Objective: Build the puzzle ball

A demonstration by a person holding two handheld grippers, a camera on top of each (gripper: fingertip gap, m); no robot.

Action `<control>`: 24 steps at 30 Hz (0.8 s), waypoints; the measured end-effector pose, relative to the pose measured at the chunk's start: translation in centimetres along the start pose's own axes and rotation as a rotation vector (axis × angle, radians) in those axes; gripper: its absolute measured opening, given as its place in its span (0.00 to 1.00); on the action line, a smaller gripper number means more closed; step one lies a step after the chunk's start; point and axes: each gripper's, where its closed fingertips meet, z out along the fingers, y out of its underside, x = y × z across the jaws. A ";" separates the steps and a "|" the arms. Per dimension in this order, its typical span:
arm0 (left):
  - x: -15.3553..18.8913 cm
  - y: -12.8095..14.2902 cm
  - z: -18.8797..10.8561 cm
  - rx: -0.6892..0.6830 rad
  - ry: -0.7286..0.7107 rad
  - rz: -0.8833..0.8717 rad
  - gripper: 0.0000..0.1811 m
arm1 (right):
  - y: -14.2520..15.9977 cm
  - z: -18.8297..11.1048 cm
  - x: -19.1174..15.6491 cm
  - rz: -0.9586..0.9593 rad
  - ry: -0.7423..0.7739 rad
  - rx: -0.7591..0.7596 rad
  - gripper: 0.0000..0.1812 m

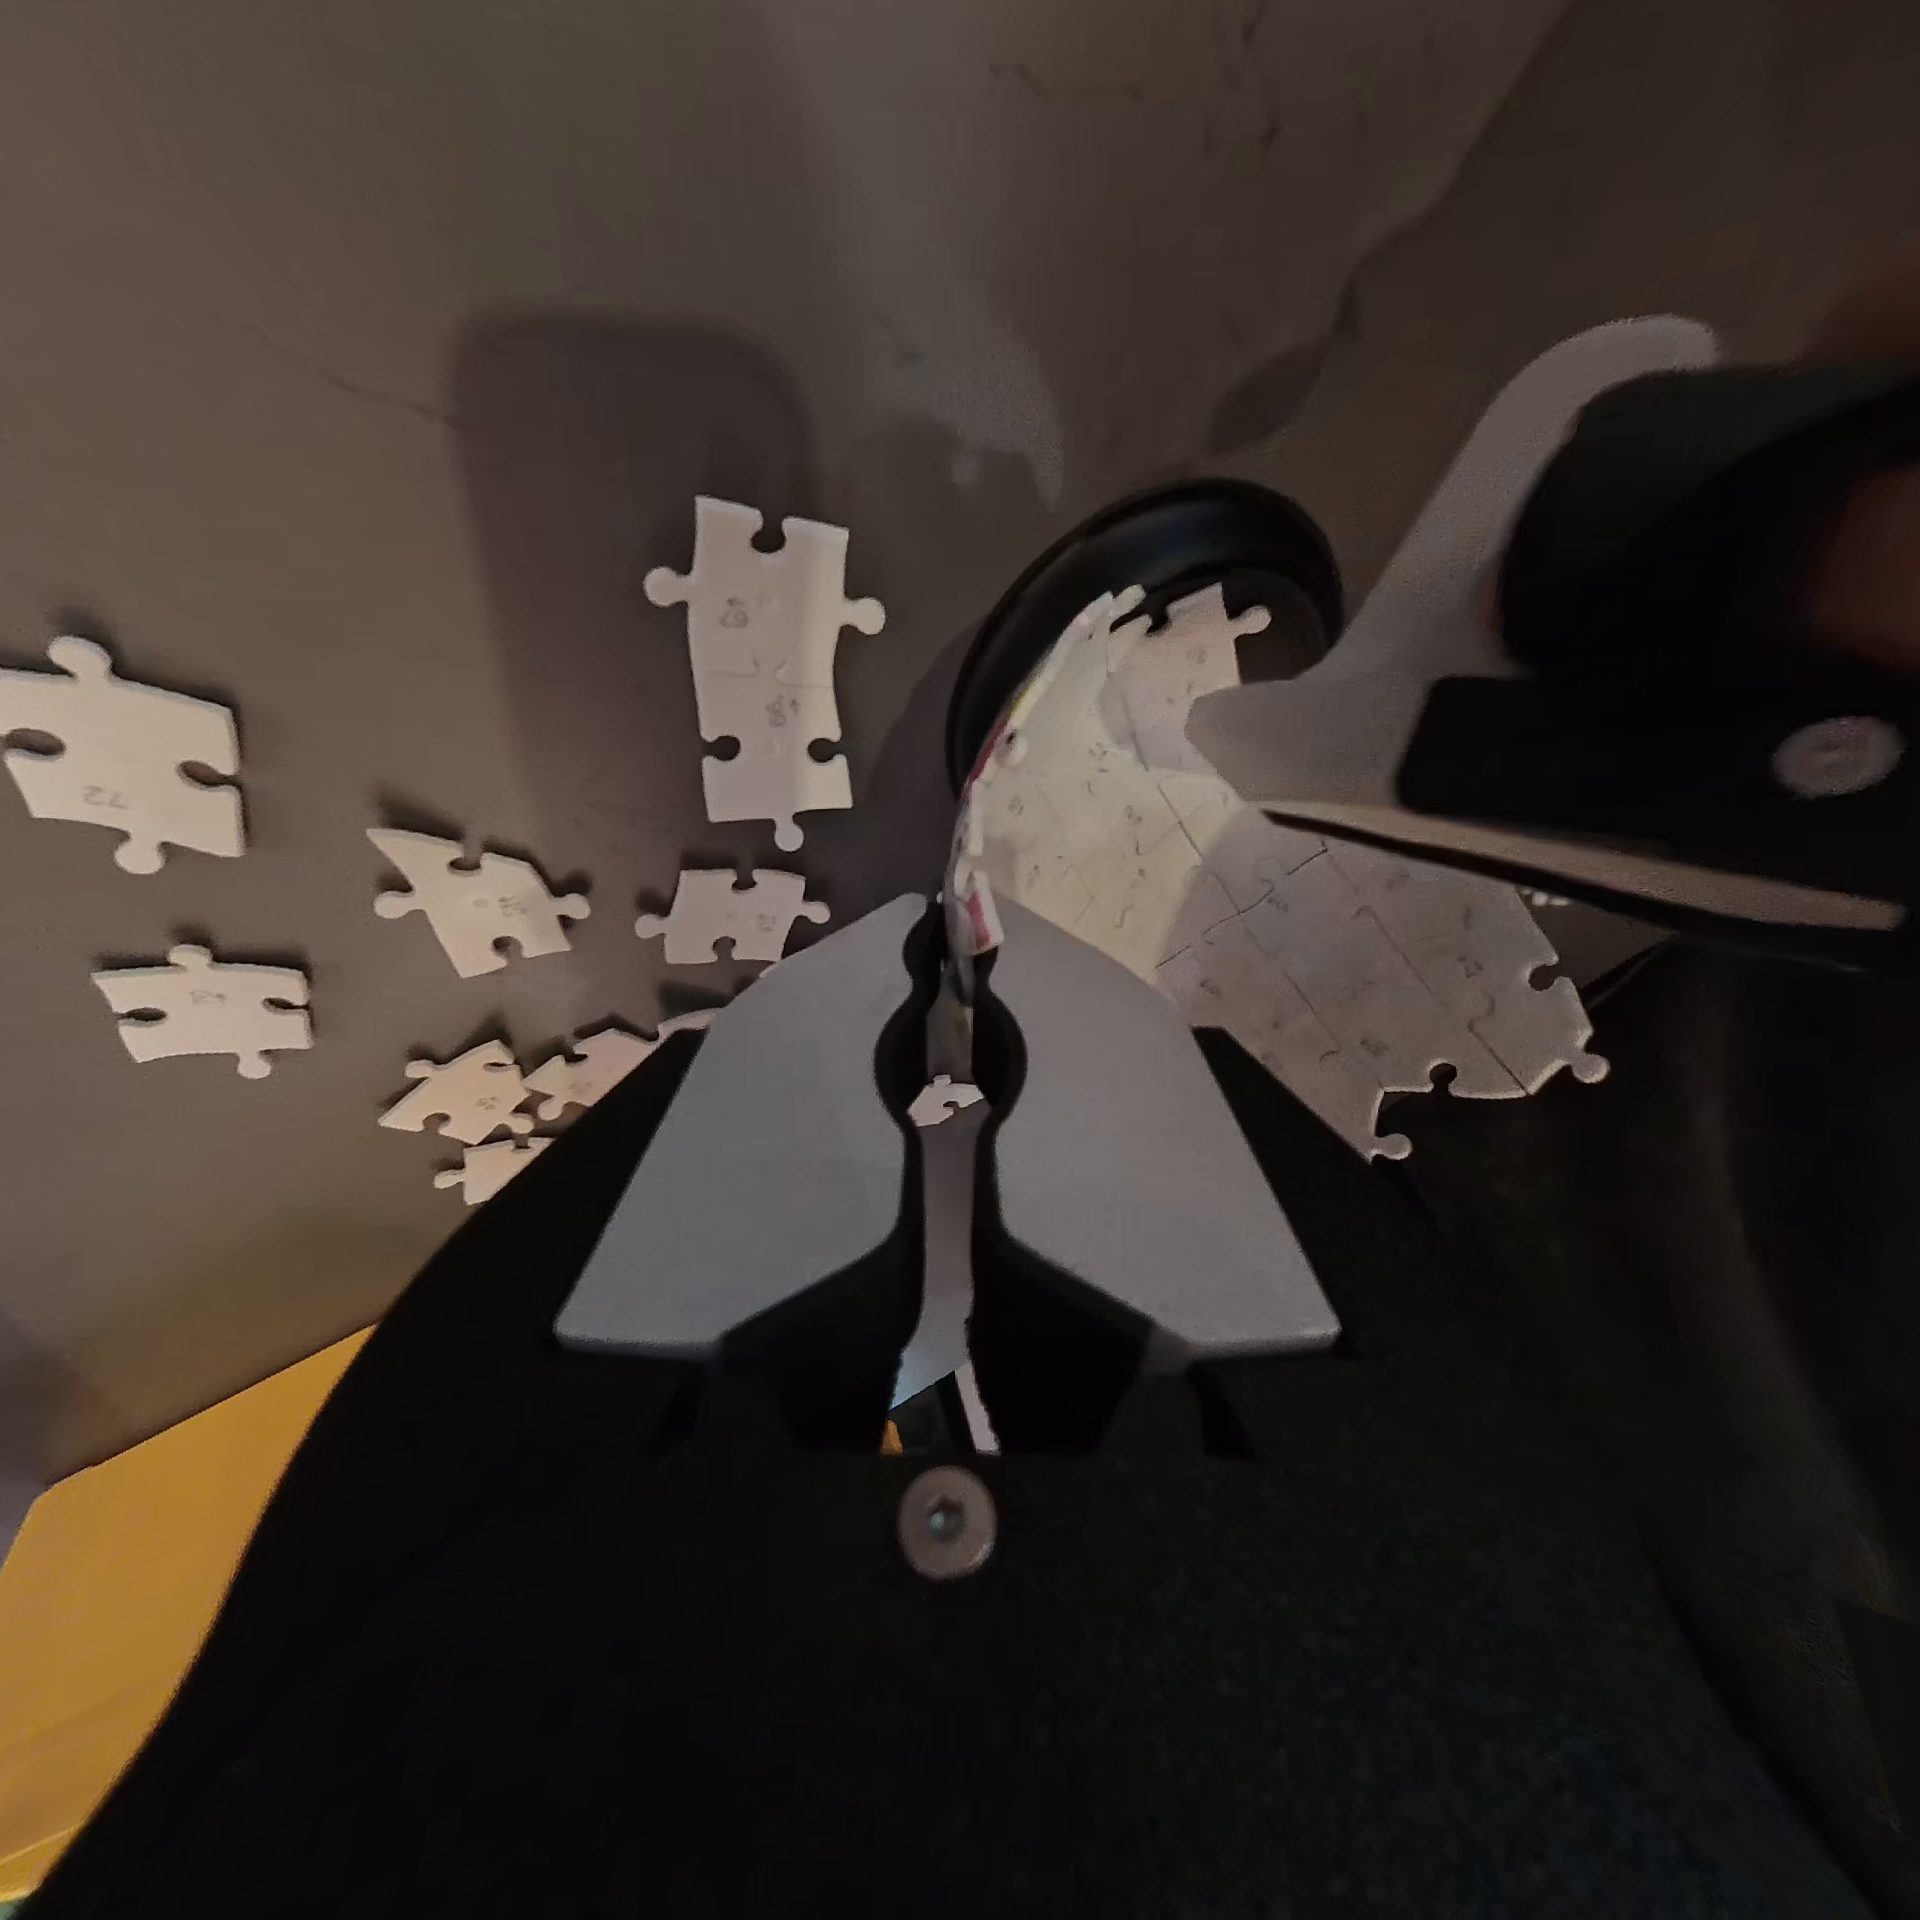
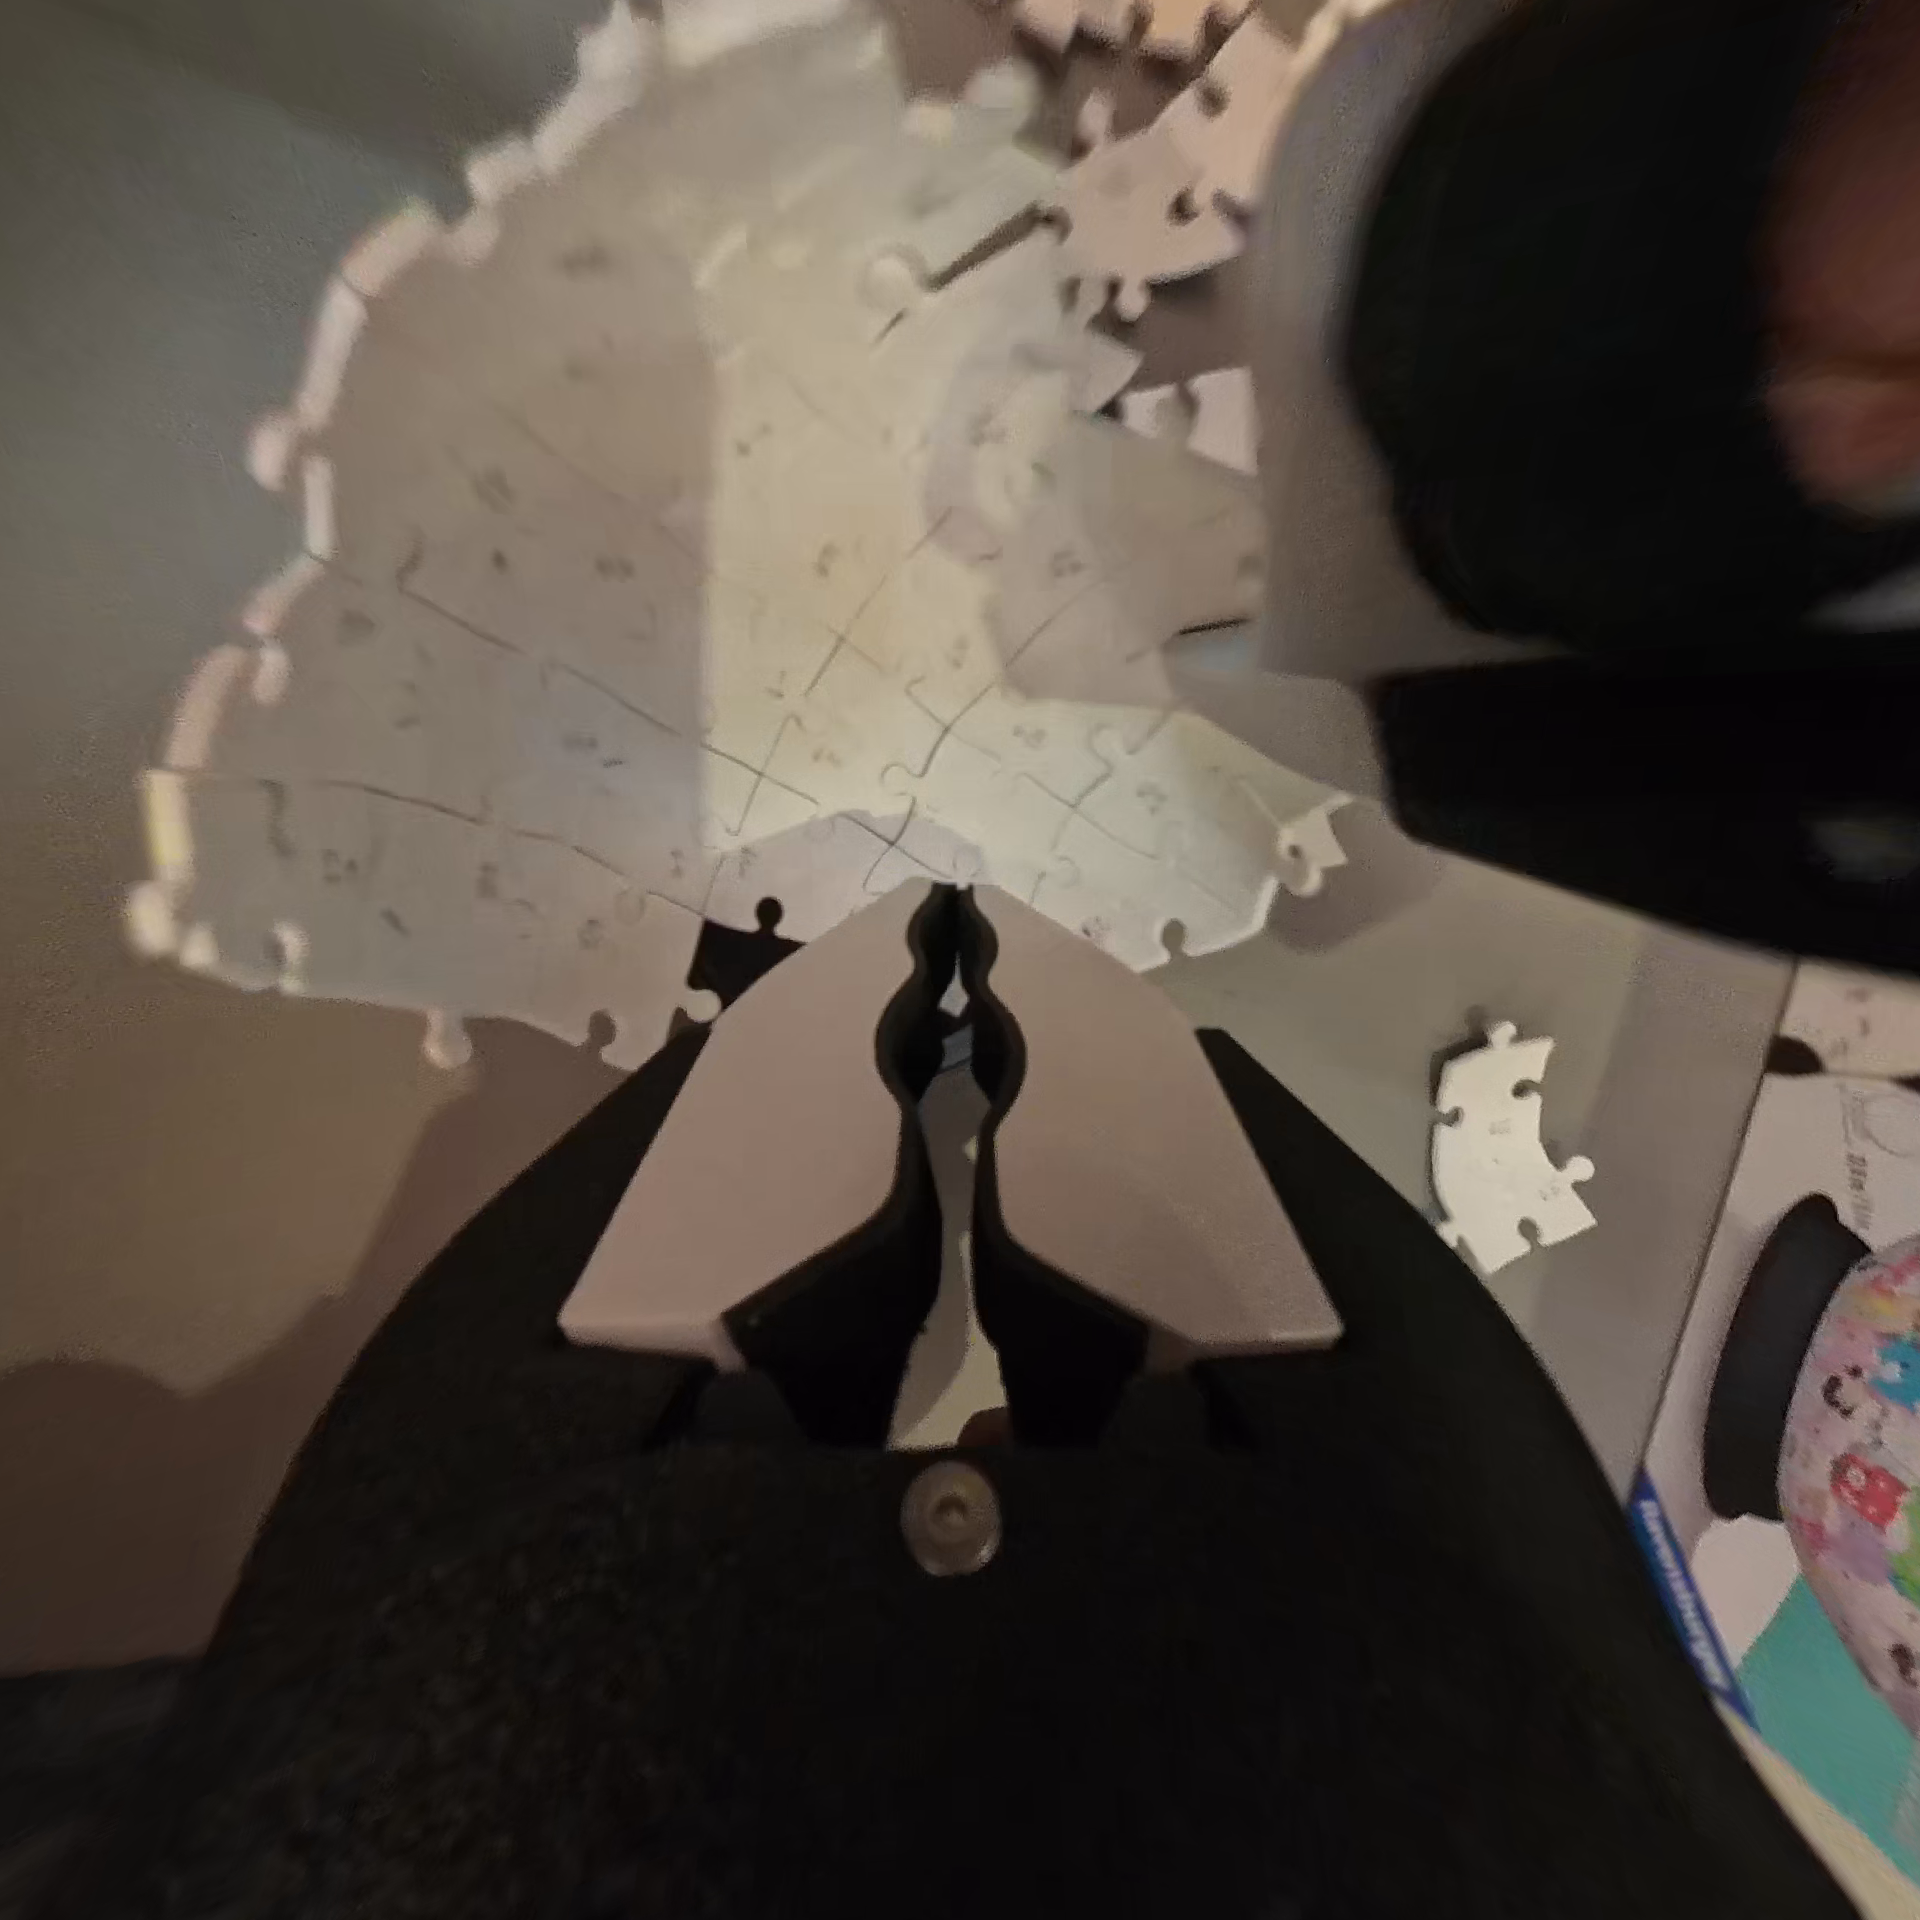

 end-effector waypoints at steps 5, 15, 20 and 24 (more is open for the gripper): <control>0.0 -0.1 -0.1 0.009 0.006 -0.001 0.01 | 0.8 -1.3 0.7 0.046 0.045 0.011 0.00; -0.3 0.9 -0.7 0.221 0.036 -0.095 0.01 | 2.1 -5.8 4.9 0.469 0.291 0.430 0.13; 0.2 2.2 -0.5 0.317 0.021 -0.145 0.02 | 3.7 -4.8 3.6 0.573 0.276 0.456 0.17; 0.1 2.8 -0.2 0.352 0.009 -0.175 0.02 | 4.5 -3.6 2.6 0.571 0.294 0.389 0.19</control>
